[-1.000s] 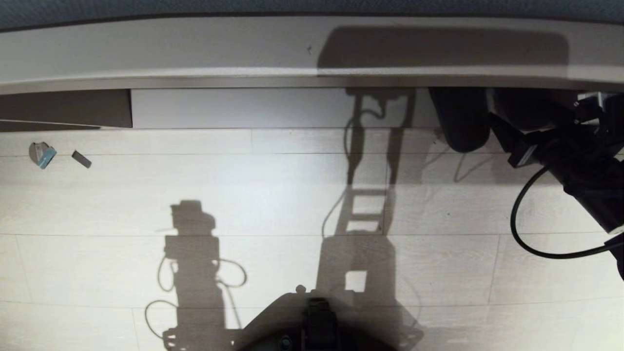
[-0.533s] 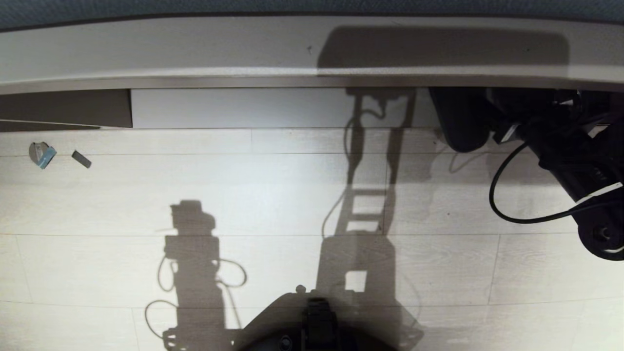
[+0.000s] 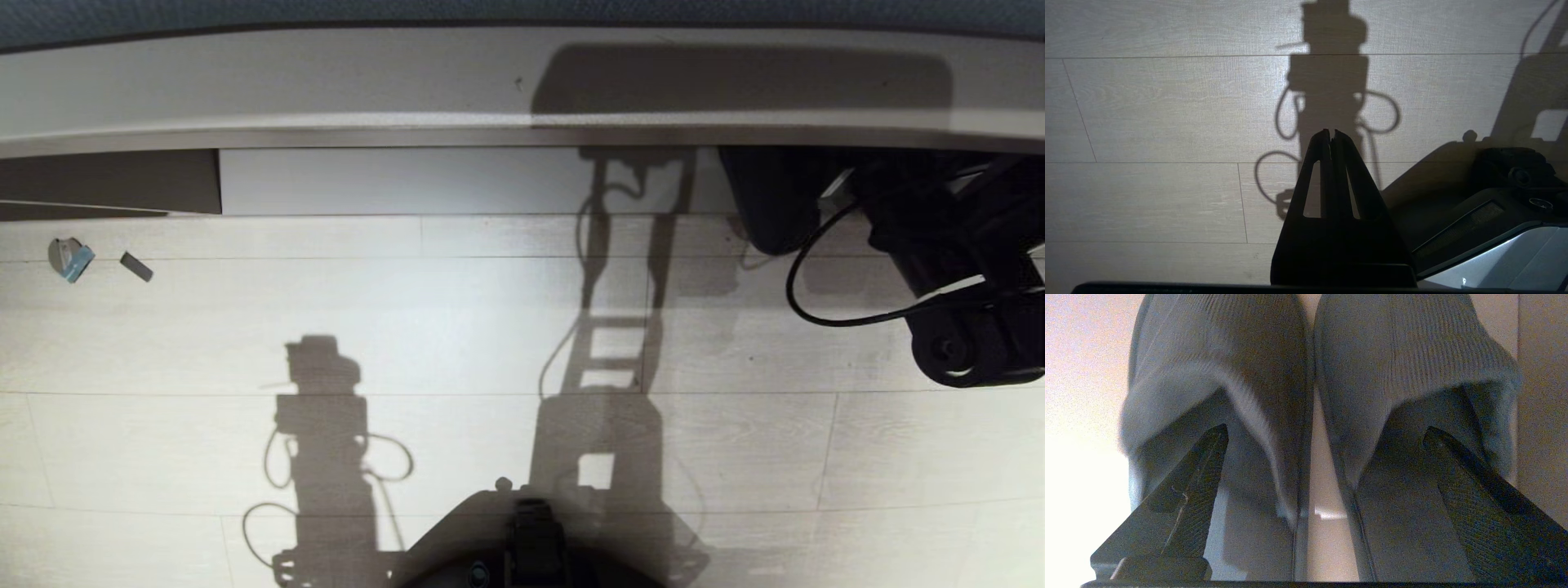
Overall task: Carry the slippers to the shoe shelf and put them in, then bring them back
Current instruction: Pick up the slippers in the shoe cabinet
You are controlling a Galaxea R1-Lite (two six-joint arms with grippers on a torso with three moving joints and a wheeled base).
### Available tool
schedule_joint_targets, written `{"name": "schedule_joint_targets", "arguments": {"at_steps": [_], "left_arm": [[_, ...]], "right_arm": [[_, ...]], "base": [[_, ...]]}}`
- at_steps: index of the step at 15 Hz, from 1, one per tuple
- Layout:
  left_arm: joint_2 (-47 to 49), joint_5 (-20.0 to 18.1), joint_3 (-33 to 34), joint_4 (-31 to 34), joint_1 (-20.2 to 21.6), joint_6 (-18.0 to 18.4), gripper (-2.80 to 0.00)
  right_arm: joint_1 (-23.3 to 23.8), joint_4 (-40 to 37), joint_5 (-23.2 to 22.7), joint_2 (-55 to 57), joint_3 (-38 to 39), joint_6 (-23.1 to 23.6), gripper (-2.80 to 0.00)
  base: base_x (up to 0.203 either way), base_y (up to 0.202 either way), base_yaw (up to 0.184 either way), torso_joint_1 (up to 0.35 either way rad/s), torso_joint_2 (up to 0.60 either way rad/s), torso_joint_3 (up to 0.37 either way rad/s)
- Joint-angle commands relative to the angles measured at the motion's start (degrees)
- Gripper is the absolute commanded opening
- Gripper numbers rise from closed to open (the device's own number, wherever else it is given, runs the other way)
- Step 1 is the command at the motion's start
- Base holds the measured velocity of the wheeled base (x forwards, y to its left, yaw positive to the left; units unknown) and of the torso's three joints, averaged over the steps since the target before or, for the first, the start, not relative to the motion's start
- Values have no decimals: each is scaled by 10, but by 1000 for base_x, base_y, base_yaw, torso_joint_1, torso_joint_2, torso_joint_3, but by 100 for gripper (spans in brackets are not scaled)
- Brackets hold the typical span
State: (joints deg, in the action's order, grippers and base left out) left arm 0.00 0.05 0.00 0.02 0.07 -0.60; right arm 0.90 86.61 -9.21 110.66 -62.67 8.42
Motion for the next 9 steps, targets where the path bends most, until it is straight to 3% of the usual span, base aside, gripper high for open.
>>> {"name": "schedule_joint_targets", "arguments": {"at_steps": [1, 8, 9], "left_arm": [[0, 0, 0, 0, 0, 0, -280], [0, 1, 0, 0, 0, 0, -280], [0, 0, 0, 0, 0, 0, -280]], "right_arm": [[0, 9, -4, 25, -30, -6, 0], [-11, 9, -16, 88, -129, -58, 0], [-12, 10, -17, 92, -133, -65, -280]], "base": [[0, 0, 0, 0, 0, 0], [0, 0, 0, 0, 0, 0], [0, 0, 0, 0, 0, 0]]}}
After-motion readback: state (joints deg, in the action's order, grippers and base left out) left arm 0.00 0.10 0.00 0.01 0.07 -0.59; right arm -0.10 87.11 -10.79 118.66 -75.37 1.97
